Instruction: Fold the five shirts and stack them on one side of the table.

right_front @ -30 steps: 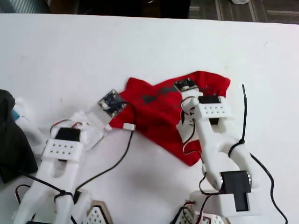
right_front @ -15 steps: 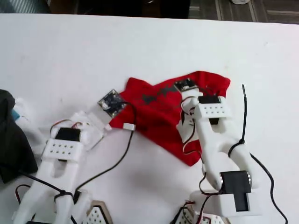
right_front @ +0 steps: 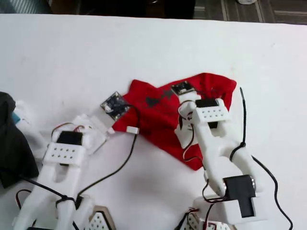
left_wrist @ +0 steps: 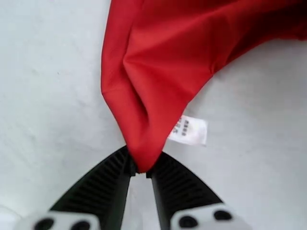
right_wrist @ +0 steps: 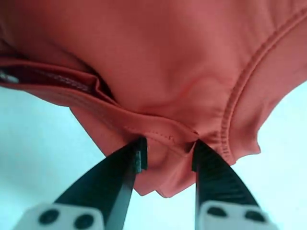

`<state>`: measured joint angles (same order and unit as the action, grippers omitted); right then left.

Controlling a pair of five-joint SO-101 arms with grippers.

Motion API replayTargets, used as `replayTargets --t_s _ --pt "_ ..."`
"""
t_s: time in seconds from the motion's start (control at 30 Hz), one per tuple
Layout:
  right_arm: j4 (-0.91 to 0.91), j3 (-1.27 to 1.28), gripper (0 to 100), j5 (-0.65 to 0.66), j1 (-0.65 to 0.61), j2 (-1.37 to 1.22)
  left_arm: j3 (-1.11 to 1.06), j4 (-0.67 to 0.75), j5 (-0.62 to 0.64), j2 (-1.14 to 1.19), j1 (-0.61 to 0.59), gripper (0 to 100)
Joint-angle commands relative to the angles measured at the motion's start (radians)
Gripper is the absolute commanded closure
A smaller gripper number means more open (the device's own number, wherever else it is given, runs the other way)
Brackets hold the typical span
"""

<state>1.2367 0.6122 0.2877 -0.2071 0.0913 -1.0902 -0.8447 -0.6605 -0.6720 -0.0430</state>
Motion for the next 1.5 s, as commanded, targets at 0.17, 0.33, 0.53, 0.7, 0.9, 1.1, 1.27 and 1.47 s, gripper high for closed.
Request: replayTargets --t_s 0.17,0.33,0.53,0.7,0.9,1.1,1.27,1.47 --pt "-0.028 -0.012 83.7 -0.006 -0.004 -0.090 0.004 0.009 0.009 -0.005 -0.009 98" --pt "-0.090 -0.015 83.7 -0.006 -0.004 -0.202 0.004 0.008 0.009 -0.005 -0.009 98" --pt "-0.101 -0.017 90.2 -0.009 -0.004 -0.202 0.004 0.008 0.009 -0.005 -0.009 98" --pt "-0.096 -0.011 96.8 -0.008 -0.004 -0.130 0.004 0.008 0.008 -0.005 -0.009 98" --pt "-0.070 -0.011 95.0 -0.006 -0.005 0.016 0.004 0.008 0.008 -0.005 -0.009 98" --pt "-0.059 -0.009 94.9 -0.006 -0.005 0.030 0.004 0.008 0.008 -0.005 -0.009 98" --pt "-0.062 -0.009 93.7 -0.006 -0.005 0.030 0.004 0.008 0.008 -0.005 -0.009 98" --pt "-0.064 -0.009 88.8 -0.006 -0.005 0.028 0.004 0.008 0.008 -0.005 -0.009 98"
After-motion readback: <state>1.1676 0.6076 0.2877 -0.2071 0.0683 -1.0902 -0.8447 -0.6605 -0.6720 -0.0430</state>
